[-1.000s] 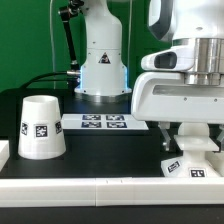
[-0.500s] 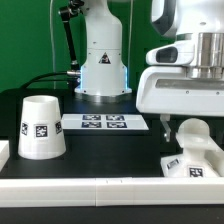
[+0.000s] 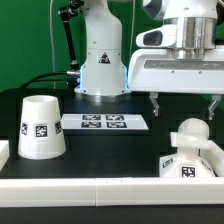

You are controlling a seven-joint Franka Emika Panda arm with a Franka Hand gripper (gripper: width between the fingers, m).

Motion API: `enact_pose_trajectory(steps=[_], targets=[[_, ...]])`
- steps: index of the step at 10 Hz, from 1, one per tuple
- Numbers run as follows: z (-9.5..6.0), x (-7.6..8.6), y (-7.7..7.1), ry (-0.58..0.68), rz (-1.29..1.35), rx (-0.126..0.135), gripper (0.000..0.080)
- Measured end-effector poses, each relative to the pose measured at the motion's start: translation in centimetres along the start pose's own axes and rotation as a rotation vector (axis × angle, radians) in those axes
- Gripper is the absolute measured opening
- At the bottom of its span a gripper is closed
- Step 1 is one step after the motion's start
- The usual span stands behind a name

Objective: Assemble lamp

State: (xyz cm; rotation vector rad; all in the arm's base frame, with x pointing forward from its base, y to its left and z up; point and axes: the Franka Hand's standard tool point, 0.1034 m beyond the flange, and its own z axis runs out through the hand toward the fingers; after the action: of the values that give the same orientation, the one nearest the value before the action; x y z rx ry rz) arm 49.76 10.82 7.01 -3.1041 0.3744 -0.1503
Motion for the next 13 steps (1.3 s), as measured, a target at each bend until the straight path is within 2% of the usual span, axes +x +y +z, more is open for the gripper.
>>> enact_pose_trajectory(steps=[2, 5, 7, 9, 11, 13], targets=[[0.0, -0.2, -0.5, 0.007, -0.014, 0.002, 0.0699], [0.0, -0.2, -0.4, 0.006, -0.011, 0.002, 0.0699], [0.6, -1.0, 0.7, -0.021, 0.216, 0.032, 0.0699], [0.6, -0.5, 1.5, -0.026, 0.371, 0.077, 0.0699], [0.5, -1.1, 0.3, -0.078, 0.371, 0.073, 0.0699], [0.5, -1.0, 0.4, -0.075, 0.372, 0.074, 0.0699]])
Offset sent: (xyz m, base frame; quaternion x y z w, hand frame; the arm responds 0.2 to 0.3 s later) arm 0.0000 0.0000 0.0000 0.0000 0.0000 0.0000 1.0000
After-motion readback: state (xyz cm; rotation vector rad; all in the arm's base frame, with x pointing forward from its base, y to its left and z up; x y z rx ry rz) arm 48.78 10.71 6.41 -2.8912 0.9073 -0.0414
